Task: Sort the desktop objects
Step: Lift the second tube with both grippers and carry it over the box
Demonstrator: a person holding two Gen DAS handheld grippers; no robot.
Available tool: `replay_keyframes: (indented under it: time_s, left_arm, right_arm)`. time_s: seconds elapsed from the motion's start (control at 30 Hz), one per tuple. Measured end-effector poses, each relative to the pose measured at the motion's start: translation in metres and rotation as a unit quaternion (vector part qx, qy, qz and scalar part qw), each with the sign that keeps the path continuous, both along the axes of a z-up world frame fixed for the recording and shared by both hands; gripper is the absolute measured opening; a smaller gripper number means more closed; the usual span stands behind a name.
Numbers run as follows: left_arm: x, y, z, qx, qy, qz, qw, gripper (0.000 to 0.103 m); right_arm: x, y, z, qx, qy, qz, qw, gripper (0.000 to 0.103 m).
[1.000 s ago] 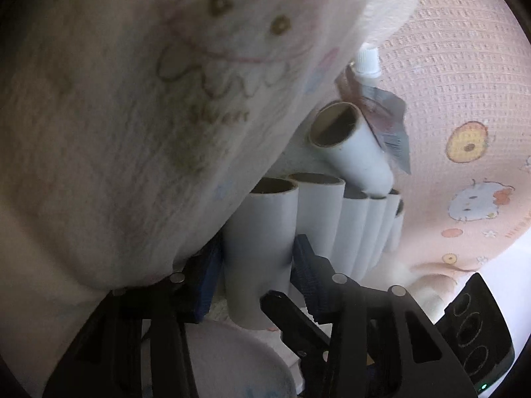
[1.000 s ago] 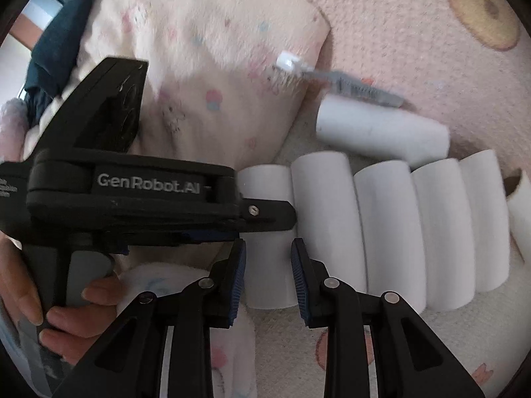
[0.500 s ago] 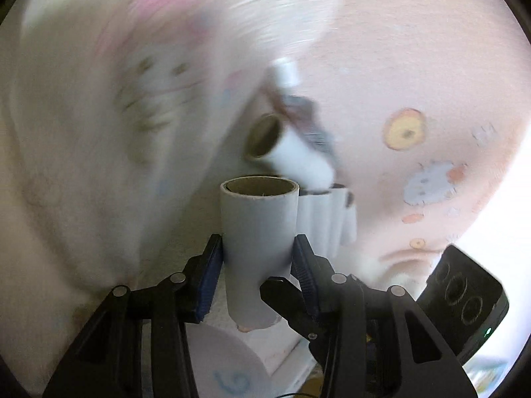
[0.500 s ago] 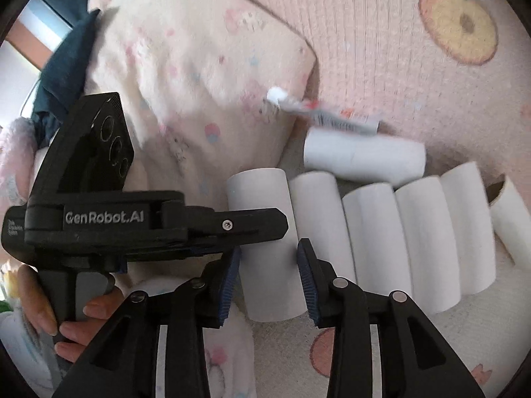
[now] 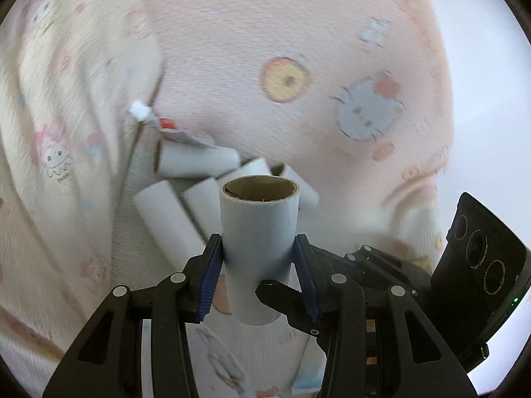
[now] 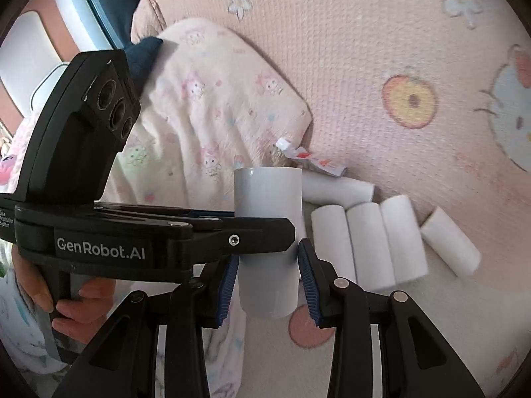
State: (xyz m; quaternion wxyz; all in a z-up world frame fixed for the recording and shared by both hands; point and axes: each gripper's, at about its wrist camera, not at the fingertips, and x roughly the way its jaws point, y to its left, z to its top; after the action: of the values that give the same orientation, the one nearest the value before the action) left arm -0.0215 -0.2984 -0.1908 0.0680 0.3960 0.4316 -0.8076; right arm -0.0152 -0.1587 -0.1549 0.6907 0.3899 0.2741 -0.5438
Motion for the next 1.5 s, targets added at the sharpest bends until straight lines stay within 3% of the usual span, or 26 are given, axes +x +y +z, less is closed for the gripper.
replay_keyframes:
  time_s: [0.13, 0.33, 0.47, 0.73, 1.17, 1.5]
  left_arm:
    - [0.002, 0.019, 0.021, -0.023, 0.008, -0.022, 0.9995, 0.047]
    - [0.006, 0.068, 0.063, -0.109, 0.028, -0.081, 0.9903, 0.047]
    - [0.005, 0.094, 0.081, -0.126, 0.053, -0.109, 0.9846, 0.047]
    - [-0.008, 0.145, 0.103, -0.155, 0.057, -0.15, 0.9749, 0.047]
    - [-0.036, 0.215, 0.115, -0.123, 0.062, -0.198, 0.9705, 0.047]
    - [-0.067, 0.275, 0.133, -0.128, 0.076, -0.241, 0.9591, 0.047]
  right_arm:
    - [-0.001, 0.033, 0.02, -0.018, 0.018, -0.008, 1.0, 0.034]
    - [-0.007, 0.071, 0.036, -0.041, 0.023, -0.014, 0.999, 0.039]
    - [-0.012, 0.103, 0.048, -0.058, 0.032, -0.031, 0.997, 0.042]
    - [-0.021, 0.15, 0.068, -0.083, 0.04, -0.07, 0.993, 0.041]
    - [-0.067, 0.225, 0.087, -0.095, 0.01, -0.156, 0.983, 0.041]
    - [-0.111, 0.282, 0.104, -0.128, 0.007, -0.215, 0.968, 0.041]
